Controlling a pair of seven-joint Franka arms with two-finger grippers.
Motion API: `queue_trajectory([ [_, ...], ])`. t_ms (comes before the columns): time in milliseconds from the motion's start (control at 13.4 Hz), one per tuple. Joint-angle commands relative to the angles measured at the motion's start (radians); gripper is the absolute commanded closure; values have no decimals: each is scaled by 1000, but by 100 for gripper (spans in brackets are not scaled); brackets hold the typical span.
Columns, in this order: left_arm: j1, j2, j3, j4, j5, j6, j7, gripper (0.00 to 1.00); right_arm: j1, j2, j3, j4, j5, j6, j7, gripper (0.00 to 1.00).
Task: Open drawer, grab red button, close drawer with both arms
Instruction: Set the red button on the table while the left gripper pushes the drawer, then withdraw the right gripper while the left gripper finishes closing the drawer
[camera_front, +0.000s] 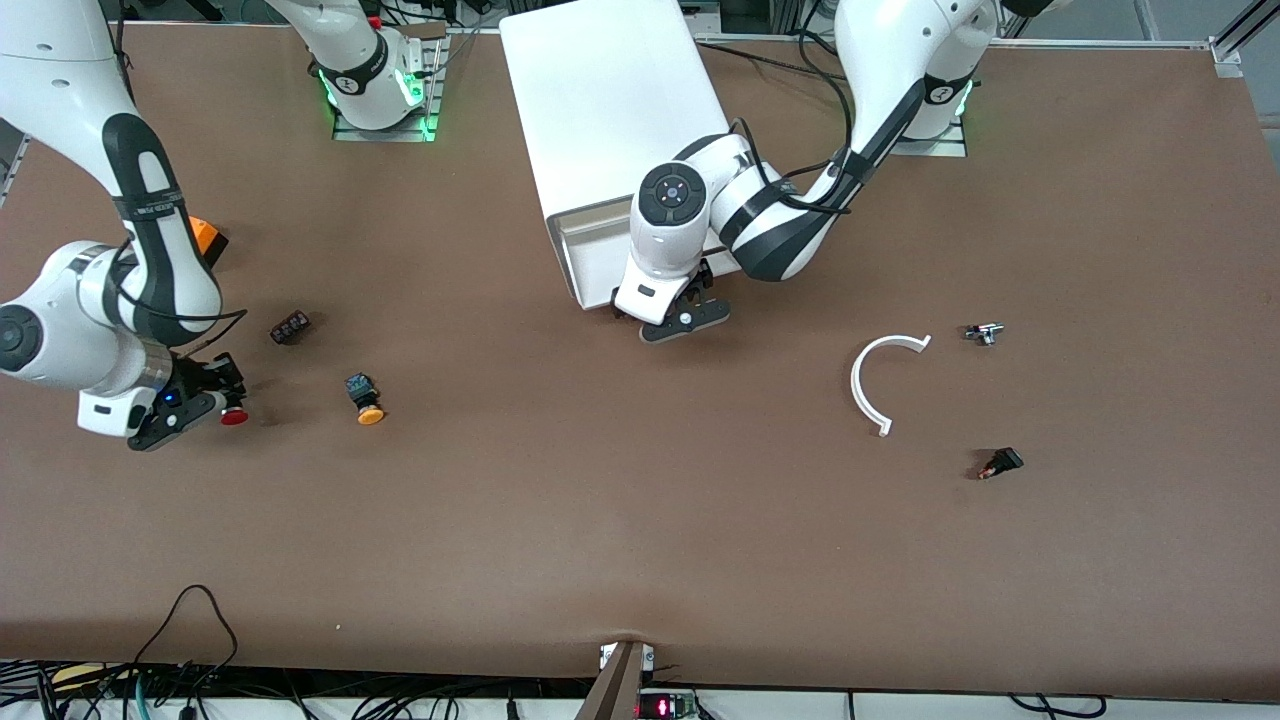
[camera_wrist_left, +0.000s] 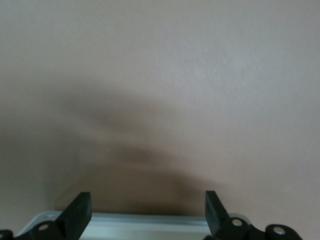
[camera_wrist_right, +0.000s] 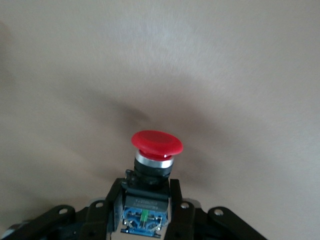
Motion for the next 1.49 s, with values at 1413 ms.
queue_trajectory([
  [1413, -2, 45, -44, 0, -337, -156, 291, 0, 162, -544, 5, 214, 12, -660, 317, 0],
])
